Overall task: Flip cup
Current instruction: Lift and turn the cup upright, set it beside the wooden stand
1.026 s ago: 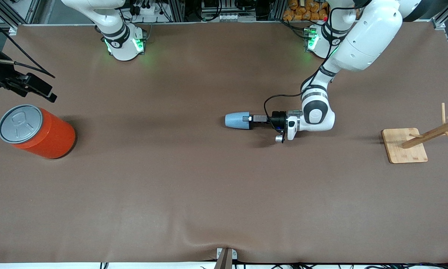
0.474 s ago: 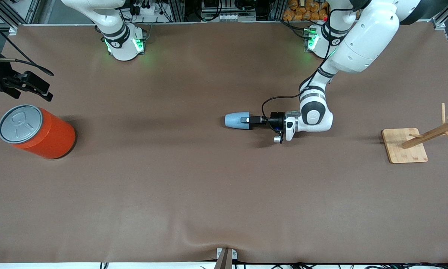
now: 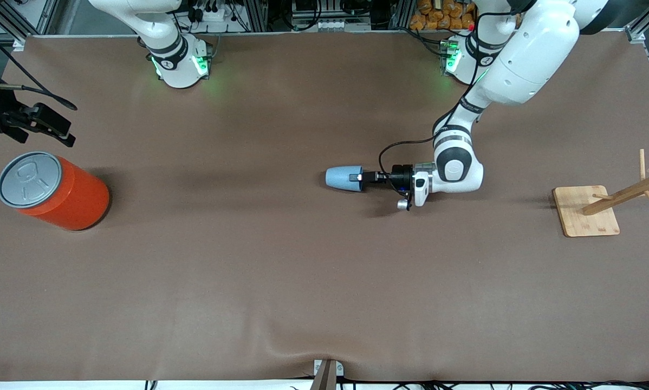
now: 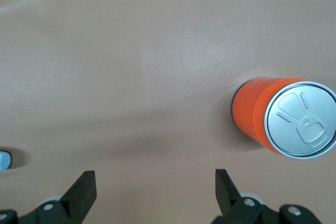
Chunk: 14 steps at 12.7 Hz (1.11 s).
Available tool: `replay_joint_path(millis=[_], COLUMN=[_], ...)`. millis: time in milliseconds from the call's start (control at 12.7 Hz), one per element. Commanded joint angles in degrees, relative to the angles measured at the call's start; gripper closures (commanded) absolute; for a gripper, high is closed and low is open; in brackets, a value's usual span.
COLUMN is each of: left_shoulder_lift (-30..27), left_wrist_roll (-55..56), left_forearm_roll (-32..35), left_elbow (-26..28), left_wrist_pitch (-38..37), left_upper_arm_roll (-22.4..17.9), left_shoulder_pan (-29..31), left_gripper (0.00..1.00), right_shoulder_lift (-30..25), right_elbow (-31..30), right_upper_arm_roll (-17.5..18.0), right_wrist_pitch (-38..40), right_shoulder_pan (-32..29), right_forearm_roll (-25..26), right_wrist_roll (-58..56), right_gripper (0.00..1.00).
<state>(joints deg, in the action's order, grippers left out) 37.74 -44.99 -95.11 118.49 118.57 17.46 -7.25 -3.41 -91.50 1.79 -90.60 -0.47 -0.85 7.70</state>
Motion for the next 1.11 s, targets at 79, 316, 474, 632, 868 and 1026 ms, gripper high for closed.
replay_joint_path(millis=[79, 316, 474, 632, 868, 1026], left_shoulder_lift=[-9.33, -14.52, -15.67, -15.67, -15.67, -15.76], left_wrist_roll=[16.37, 33.0, 37.07, 38.75, 41.38, 41.65], left_forearm_roll=[8.31, 25.79, 37.32, 48.65, 72.1, 83.47], left_elbow=[-1.23, -3.61, -5.72, -8.79, -12.75, -14.6], left_wrist_pitch=[1.13, 1.05, 0.96, 0.96, 1.13, 2.44], left_upper_arm_roll=[-1.72, -2.35, -2.35, -2.35, -4.54, -5.42], left_shoulder_pan=[0.92, 5.38, 9.78, 14.78, 16.21, 18.31], left_gripper=[1.0, 1.0, 1.0, 1.0, 1.0, 1.0], right_shoulder_lift=[0.68, 0.68, 0.68, 0.68, 0.68, 0.68], right_elbow=[1.68, 2.82, 2.82, 2.73, 2.73, 2.64], right_upper_arm_roll=[0.23, 0.23, 0.23, 0.23, 0.23, 0.23], right_wrist_pitch=[0.6, 1.48, 1.48, 1.56, 0.87, 0.86], right_shoulder_pan=[-0.24, 0.12, -0.23, -0.15, -0.06, -0.32], right_forearm_roll=[0.59, 0.5, 0.41, 0.24, 0.58, 0.5], right_wrist_roll=[-0.75, -0.66, -1.37, -1.37, -11.09, -11.04], right_gripper=[0.0, 0.0, 0.0, 0.0, 0.0, 0.0])
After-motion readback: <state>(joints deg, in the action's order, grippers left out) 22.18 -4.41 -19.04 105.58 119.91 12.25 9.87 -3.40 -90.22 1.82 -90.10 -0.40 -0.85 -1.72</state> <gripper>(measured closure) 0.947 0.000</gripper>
